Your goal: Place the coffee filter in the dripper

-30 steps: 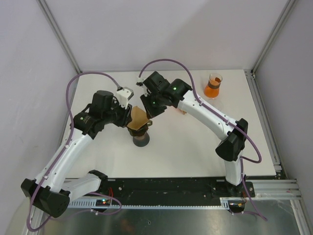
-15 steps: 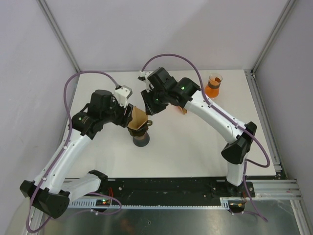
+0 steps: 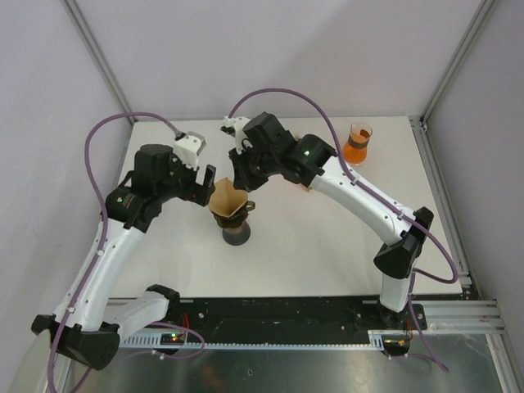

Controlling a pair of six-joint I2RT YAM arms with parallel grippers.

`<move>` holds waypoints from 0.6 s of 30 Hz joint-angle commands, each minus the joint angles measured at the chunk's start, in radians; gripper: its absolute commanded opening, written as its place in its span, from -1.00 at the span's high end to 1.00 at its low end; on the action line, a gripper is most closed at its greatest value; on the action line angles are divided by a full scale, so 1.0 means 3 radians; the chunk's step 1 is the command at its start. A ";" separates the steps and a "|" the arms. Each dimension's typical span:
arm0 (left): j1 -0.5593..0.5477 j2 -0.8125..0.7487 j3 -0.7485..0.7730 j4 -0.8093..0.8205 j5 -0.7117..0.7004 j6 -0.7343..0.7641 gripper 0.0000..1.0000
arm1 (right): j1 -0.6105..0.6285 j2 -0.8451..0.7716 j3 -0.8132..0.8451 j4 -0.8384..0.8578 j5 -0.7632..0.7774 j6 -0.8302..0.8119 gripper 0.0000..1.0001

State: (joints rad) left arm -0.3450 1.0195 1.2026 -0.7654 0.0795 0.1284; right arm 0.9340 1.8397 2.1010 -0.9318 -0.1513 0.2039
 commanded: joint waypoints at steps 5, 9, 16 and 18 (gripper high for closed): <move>0.0844 -0.0068 0.0102 0.0110 0.0117 -0.0051 -0.99 | 0.0138 0.0487 0.0467 -0.0183 0.0057 -0.0208 1.00; 0.1184 -0.0065 -0.0002 0.0155 0.0306 -0.0050 -0.99 | 0.0165 0.0761 0.0679 -0.0433 0.0230 -0.0282 1.00; 0.1415 -0.0067 -0.0165 0.0243 0.0306 -0.0028 -0.99 | 0.0225 0.1137 0.0937 -0.0751 0.0370 -0.0439 1.00; 0.1444 -0.0056 -0.0186 0.0260 0.0317 -0.0027 -0.99 | 0.0259 0.1198 0.0963 -0.0769 0.0372 -0.0503 1.00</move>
State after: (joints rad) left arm 0.0620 1.0149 1.1595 -0.7319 0.1448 0.1215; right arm 0.9920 2.1784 2.3207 -1.1095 -0.0715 0.1059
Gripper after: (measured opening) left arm 0.995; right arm 0.009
